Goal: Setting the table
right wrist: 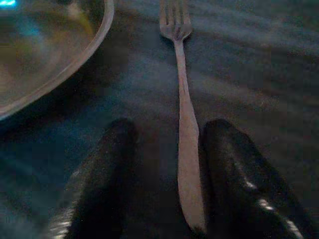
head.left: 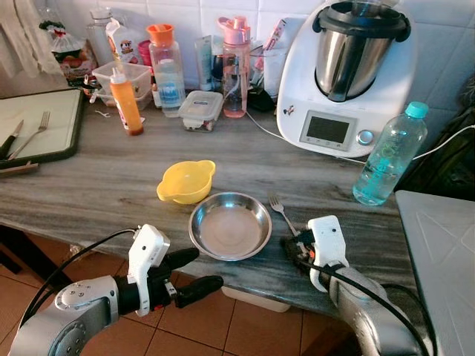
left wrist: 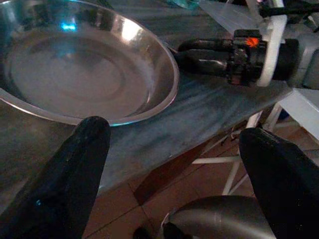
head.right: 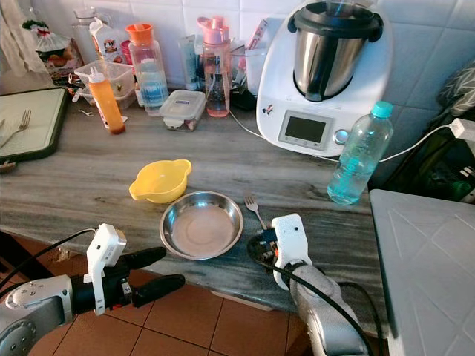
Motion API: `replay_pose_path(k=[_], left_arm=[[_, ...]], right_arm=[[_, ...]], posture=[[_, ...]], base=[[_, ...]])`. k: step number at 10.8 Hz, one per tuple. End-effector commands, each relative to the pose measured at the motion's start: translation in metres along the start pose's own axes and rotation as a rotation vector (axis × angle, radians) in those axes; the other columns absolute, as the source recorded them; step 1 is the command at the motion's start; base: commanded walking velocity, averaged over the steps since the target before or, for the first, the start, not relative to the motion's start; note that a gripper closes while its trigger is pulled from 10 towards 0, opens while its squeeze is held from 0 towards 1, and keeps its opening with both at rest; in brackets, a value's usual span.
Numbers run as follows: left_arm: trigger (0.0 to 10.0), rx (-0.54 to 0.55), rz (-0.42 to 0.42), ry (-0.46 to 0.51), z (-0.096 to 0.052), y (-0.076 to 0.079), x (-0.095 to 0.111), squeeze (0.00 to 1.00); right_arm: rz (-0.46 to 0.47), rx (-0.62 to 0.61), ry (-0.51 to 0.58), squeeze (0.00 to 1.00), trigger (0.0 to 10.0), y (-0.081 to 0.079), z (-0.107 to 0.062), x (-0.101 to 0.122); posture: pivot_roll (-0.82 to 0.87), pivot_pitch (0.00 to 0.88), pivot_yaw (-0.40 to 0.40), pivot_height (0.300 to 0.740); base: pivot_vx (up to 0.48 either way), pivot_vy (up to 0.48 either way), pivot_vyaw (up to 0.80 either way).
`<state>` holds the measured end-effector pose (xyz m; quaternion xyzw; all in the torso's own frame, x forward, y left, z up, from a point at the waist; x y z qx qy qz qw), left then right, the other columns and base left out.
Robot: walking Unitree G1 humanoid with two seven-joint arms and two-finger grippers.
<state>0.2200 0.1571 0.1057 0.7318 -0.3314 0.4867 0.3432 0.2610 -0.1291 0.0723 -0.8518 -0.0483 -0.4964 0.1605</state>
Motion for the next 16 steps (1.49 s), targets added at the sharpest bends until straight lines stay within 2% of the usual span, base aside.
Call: replay_pose_path(k=[1,5,9,10,12,13,16], left_arm=[[10.0,0.012,0.031,-0.001,-0.003,-0.005,0.005,0.0],[10.0,0.017,0.036,-0.003,-0.004,-0.007,0.005,0.0],[10.0,0.025,0.039,0.003,-0.003,-0.009,0.006,0.0],[10.0,0.025,0.038,0.002,-0.003,-0.009,0.005,0.0],[10.0,0.028,0.037,0.0,-0.004,-0.009,0.004,0.0],[10.0,0.031,0.037,0.0,-0.005,-0.009,0.004,0.0],[10.0,0.025,0.036,-0.005,-0.006,-0.008,0.004,0.0]], right_arm=[[0.025,0.039,-0.089,0.0,0.0,-0.006,-0.002,-0.015],[0.036,0.099,-0.144,0.0,0.0,-0.009,-0.011,-0.021],[0.023,0.227,-0.163,0.0,0.0,-0.023,-0.007,-0.021],[0.021,0.256,-0.175,0.0,0.4,-0.027,-0.006,-0.023],[0.019,0.255,-0.179,0.0,0.3,-0.028,-0.005,-0.024],[0.017,0.196,-0.184,0.0,0.2,-0.021,-0.004,-0.027],[0.046,0.139,-0.169,0.0,0.5,-0.016,-0.004,-0.026]], posture=[[0.11,0.003,0.014,0.74],[0.1,0.003,0.02,0.74],[0.11,0.0,0.022,0.74],[0.11,0.001,0.022,0.74],[0.11,0.003,0.021,0.74],[0.12,0.003,0.019,0.74],[0.11,0.004,0.025,0.74]], base=[[0.0,0.0,0.0],[0.0,0.0,0.0],[0.0,0.0,0.0],[0.0,0.0,0.0],[0.0,0.0,0.0],[0.0,0.0,0.0],[0.0,0.0,0.0]])
Point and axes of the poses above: a point about 5 cm out from each wrist's last joint towards the gripper, its own z axis pointing out of the wrist towards the gripper, its own x axis along the axis of the wrist's last joint, y = z × x, the point moved 1 cm from there along z, pointing out of the wrist towards the gripper, and after that the axes turned 10 degrees about z, right-handed, at the moved point
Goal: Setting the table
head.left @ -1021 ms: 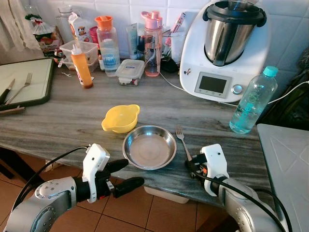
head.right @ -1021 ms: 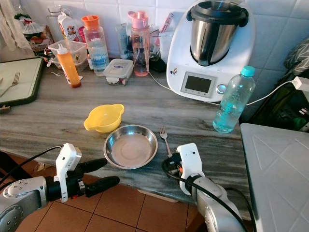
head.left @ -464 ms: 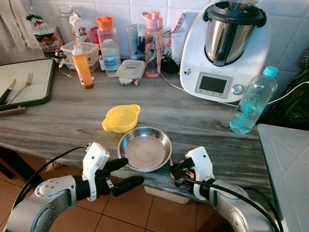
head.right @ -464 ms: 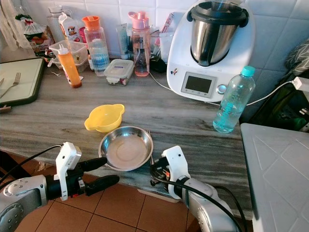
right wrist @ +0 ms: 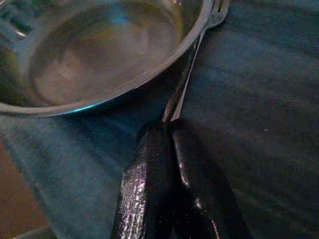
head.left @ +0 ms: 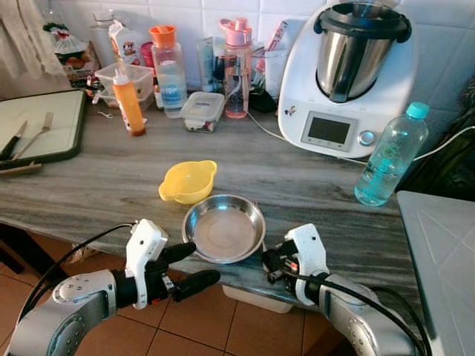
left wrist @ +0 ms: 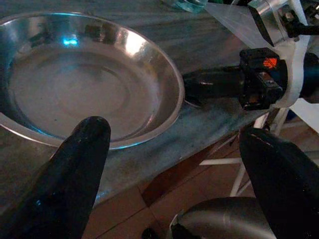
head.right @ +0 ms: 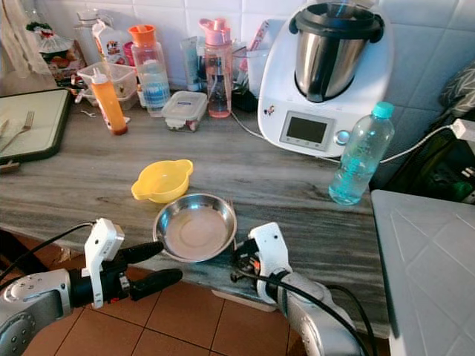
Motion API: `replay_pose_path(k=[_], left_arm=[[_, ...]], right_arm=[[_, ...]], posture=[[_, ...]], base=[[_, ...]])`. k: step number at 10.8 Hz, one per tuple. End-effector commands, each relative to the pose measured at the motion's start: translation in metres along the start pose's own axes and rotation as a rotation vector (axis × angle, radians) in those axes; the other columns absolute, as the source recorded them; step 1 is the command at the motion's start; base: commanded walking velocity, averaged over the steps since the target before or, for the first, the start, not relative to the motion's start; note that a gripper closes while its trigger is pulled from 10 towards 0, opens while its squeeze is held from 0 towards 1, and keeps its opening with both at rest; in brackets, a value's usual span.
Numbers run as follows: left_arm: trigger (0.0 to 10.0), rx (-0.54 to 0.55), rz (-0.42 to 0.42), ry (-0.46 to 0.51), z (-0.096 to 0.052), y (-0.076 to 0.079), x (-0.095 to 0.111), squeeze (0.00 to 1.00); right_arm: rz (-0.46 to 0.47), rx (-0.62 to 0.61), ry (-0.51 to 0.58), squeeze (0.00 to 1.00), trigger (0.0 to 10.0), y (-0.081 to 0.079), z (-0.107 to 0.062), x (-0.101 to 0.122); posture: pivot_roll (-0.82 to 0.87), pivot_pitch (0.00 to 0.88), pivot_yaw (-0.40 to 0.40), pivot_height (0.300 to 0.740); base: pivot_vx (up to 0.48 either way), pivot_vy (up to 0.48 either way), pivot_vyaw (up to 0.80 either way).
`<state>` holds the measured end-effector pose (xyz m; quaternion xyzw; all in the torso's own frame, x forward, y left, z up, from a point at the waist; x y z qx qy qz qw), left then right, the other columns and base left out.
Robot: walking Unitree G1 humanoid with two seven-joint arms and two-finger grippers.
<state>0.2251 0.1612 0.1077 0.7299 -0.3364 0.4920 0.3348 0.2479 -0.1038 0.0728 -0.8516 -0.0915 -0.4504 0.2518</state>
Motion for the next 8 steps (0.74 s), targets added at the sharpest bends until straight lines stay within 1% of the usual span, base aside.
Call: replay_pose_path(k=[1,2,3,4,6,8], left_arm=[[10.0,0.014,0.017,-0.008,-0.005,-0.003,0.001,0.0],[10.0,0.012,0.018,-0.014,-0.006,-0.003,0.001,0.0],[10.0,0.009,0.02,-0.021,-0.007,-0.004,0.001,0.0],[10.0,0.009,0.021,-0.023,-0.008,-0.004,0.001,0.0],[10.0,0.007,0.025,-0.029,-0.009,-0.006,0.002,0.0],[10.0,0.003,0.03,-0.031,-0.007,-0.007,0.003,0.0]], right_arm=[[0.045,-0.091,-0.064,0.0,0.3,0.014,-0.001,-0.017],[0.088,-0.143,-0.006,0.0,0.0,0.017,0.0,-0.012],[0.142,-0.189,0.045,0.0,0.0,0.021,0.0,-0.008],[0.161,-0.2,0.066,0.0,0.0,0.022,0.0,-0.007],[0.162,-0.222,0.076,0.0,0.0,0.024,-0.001,-0.009],[0.168,-0.247,0.079,0.0,0.0,0.025,-0.001,-0.014]], posture=[[0.11,0.006,0.03,0.74],[0.12,0.011,0.039,0.74],[0.12,0.01,0.04,0.74],[0.12,0.009,0.043,0.74],[0.13,0.006,0.046,0.74],[0.12,0.003,0.066,0.74]], base=[[0.0,0.0,0.0],[0.0,0.0,0.0],[0.0,0.0,0.0],[0.0,0.0,0.0],[0.0,0.0,0.0],[0.0,0.0,0.0]])
Point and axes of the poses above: a point about 5 cm out from each wrist's last joint towards the gripper, its own z axis pointing out of the wrist towards the gripper, its own x axis along the axis of the wrist's last joint, y = z × x, the point moved 1 cm from there along z, pointing out of the wrist towards the gripper, and after that the axes turned 10 degrees about z, right-handed, at the moved point
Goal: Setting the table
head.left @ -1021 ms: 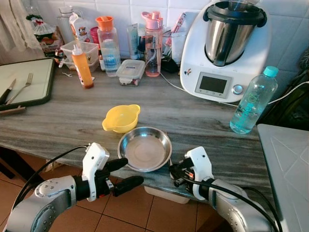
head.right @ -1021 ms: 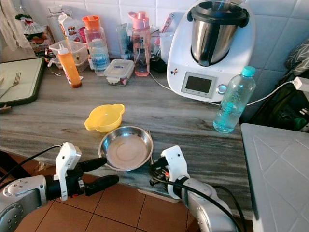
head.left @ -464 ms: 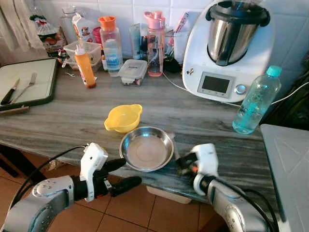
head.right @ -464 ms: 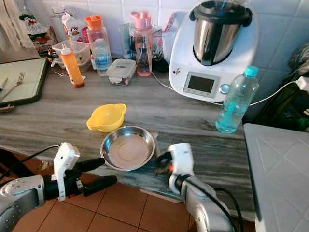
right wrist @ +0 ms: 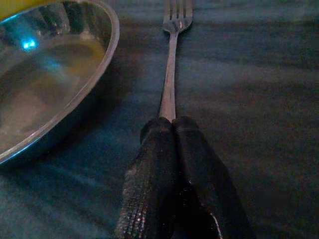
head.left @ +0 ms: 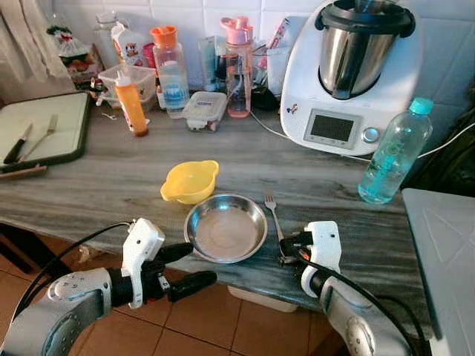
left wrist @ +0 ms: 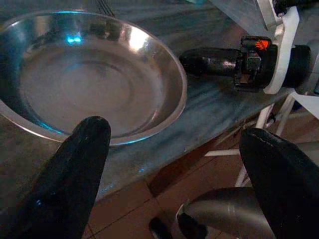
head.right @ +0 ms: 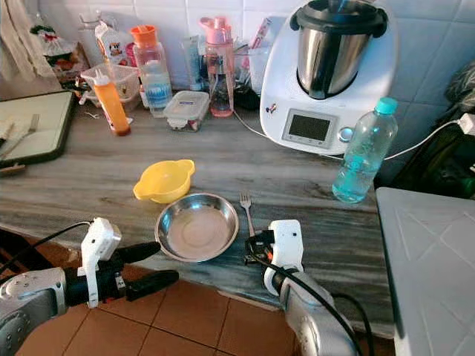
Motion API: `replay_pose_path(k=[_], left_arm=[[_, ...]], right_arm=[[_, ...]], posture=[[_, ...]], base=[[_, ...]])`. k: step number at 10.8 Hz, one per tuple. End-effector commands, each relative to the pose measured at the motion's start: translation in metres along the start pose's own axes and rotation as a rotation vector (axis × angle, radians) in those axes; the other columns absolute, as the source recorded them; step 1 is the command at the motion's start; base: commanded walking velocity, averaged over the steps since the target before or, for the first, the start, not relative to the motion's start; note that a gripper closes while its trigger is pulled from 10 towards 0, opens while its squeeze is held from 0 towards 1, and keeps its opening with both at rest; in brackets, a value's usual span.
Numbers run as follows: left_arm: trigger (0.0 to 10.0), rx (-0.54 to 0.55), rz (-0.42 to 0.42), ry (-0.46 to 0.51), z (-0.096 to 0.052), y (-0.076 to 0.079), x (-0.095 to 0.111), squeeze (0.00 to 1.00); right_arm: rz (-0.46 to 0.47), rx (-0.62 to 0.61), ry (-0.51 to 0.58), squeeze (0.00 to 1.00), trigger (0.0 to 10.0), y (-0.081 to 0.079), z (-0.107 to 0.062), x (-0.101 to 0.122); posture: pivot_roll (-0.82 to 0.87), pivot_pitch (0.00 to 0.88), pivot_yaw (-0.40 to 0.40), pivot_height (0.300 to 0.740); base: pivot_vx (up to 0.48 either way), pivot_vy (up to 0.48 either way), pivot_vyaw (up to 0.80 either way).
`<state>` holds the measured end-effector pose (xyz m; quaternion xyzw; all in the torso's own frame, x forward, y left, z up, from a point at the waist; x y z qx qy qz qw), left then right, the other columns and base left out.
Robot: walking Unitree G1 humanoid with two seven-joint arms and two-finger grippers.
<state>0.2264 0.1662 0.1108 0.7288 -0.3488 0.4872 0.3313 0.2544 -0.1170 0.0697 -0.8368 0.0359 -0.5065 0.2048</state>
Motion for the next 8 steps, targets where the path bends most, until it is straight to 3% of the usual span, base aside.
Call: replay_pose_path(k=[1,3,4,5,6,8], left_arm=[[10.0,0.007,0.013,-0.017,-0.004,-0.005,0.002,0.0],[10.0,0.003,0.01,-0.011,0.0,-0.006,0.005,0.0],[10.0,0.005,0.004,0.004,0.003,-0.007,0.007,0.0],[10.0,0.003,0.002,0.008,0.006,-0.007,0.007,0.0],[10.0,-0.003,0.003,0.019,0.011,-0.008,0.009,0.0],[10.0,-0.005,0.012,0.038,0.017,-0.012,0.015,0.0]], right_arm=[[0.001,-0.069,-0.066,0.0,0.0,0.01,-0.003,-0.019],[-0.007,-0.071,-0.001,0.0,0.0,0.006,-0.012,-0.019],[-0.011,-0.074,0.059,0.0,0.9,0.006,-0.021,-0.018],[-0.024,-0.083,0.09,0.0,0.8,0.009,-0.027,-0.015],[-0.047,-0.076,0.122,0.0,2.1,0.01,-0.032,-0.012],[-0.081,-0.072,0.132,0.0,3.3,0.01,-0.039,-0.013]], posture=[[0.11,0.008,0.084,0.74],[0.1,0.021,0.1,0.74],[0.09,0.022,0.113,0.74],[0.07,0.019,0.121,0.74],[0.06,0.014,0.129,0.74],[0.04,0.006,0.128,0.74]], base=[[0.0,0.0,0.0],[0.0,0.0,0.0],[0.0,0.0,0.0],[0.0,0.0,0.0],[0.0,0.0,0.0],[0.0,0.0,0.0]])
Point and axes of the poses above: a point about 5 cm out from each wrist's last joint towards the gripper, its own z axis pointing out of the wrist towards the gripper, its own x axis along the axis of the wrist's last joint, y = z × x, the point moved 1 cm from there along z, pointing out of the wrist towards the gripper, and after that the axes turned 10 degrees about z, right-handed, at the moved point
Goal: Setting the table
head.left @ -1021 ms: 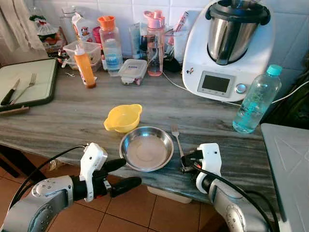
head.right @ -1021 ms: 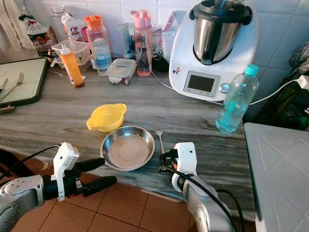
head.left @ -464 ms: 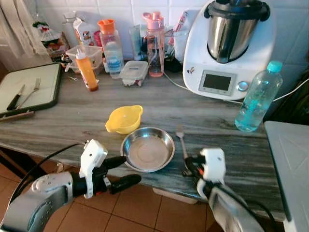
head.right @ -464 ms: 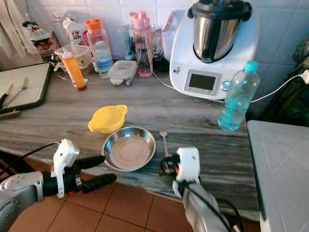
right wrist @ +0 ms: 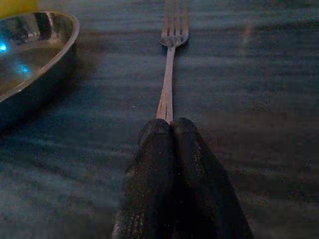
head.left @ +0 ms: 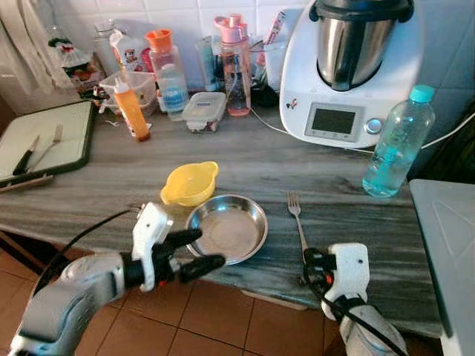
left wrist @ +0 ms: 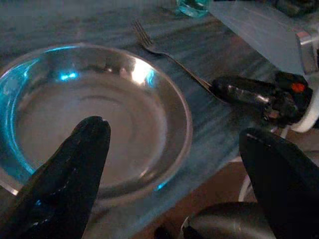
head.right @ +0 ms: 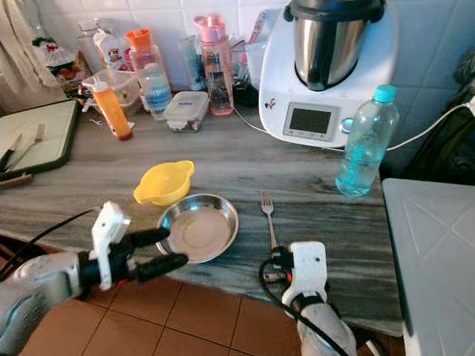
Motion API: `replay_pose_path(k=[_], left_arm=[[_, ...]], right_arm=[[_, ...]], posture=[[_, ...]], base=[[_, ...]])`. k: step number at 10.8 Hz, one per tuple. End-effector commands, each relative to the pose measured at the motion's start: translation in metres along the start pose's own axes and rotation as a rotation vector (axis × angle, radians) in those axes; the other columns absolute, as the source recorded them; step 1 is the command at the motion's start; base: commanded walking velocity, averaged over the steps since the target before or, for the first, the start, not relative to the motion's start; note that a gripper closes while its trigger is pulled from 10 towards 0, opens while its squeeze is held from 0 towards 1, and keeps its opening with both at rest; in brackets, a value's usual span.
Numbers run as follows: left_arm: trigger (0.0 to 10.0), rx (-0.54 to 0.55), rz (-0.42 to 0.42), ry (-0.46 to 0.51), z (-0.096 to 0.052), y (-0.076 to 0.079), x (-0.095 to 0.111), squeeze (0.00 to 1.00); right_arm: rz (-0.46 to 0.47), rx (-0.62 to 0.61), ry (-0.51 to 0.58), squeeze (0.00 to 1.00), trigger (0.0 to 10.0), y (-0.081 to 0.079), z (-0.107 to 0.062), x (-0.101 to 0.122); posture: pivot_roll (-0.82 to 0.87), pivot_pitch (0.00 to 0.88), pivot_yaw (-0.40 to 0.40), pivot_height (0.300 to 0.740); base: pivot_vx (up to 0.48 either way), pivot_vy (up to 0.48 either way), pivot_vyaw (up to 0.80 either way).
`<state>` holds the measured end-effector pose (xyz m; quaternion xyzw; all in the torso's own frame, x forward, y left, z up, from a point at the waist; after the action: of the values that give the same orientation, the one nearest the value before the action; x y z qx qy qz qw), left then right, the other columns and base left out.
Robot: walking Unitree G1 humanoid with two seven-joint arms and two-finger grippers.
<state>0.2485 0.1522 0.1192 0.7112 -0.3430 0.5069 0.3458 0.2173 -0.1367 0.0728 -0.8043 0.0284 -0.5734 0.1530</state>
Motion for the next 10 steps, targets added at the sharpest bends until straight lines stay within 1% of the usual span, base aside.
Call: replay_pose_path(k=[1,3,4,5,6,8,9,10], left_arm=[[10.0,0.009,0.011,-0.016,0.0,-0.003,-0.001,0.0],[10.0,0.007,0.012,-0.017,0.0,-0.002,-0.002,0.0],[10.0,0.008,0.012,-0.016,-0.001,-0.001,-0.002,0.0],[10.0,0.014,0.014,-0.02,-0.002,0.0,-0.002,0.0],[10.0,0.017,0.013,-0.02,-0.003,0.0,-0.002,0.0],[10.0,0.021,0.011,-0.018,-0.003,0.0,-0.003,0.0],[10.0,0.023,0.014,-0.015,-0.002,0.0,-0.002,0.0],[10.0,0.025,0.017,-0.008,-0.001,-0.001,-0.001,0.0]], right_arm=[[-0.007,0.031,-0.02,0.0,4.7,-0.004,-0.002,-0.004],[-0.028,0.113,-0.045,0.0,8.0,-0.017,0.003,-0.006],[-0.038,0.138,-0.056,0.0,8.3,-0.021,0.004,-0.008],[-0.033,0.167,-0.06,0.0,8.9,-0.024,0.007,-0.007],[-0.031,0.194,-0.069,1.0,10.0,-0.027,0.008,-0.007],[-0.039,0.221,-0.08,1.0,10.0,-0.027,0.006,-0.008],[-0.051,0.231,-0.074,1.0,10.0,-0.025,0.004,-0.006],[-0.067,0.238,-0.043,1.0,10.0,-0.023,0.005,0.002]], posture=[[0.03,0.008,0.129,0.74],[0.04,0.011,0.124,0.74],[0.05,0.015,0.121,0.74],[0.05,0.022,0.114,0.74],[0.06,0.022,0.111,0.74],[0.05,0.019,0.105,0.74],[0.05,0.015,0.103,0.74],[0.05,0.006,0.102,0.74]], base=[[0.0,0.0,0.0],[0.0,0.0,0.0],[0.0,0.0,0.0],[0.0,0.0,0.0],[0.0,0.0,0.0],[0.0,0.0,0.0],[0.0,0.0,0.0],[0.0,0.0,0.0]])
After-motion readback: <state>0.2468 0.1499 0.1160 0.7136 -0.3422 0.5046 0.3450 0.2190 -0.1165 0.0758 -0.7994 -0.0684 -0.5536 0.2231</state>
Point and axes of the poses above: a point about 5 cm out from each wrist's last joint towards the gripper, its own z axis pointing out of the wrist towards the gripper, its own x axis along the axis of the wrist's last joint, y = z × x, the point moved 1 cm from there along z, pointing out of the wrist towards the gripper, and after that the axes turned 10 degrees about z, right-handed, at the moved point
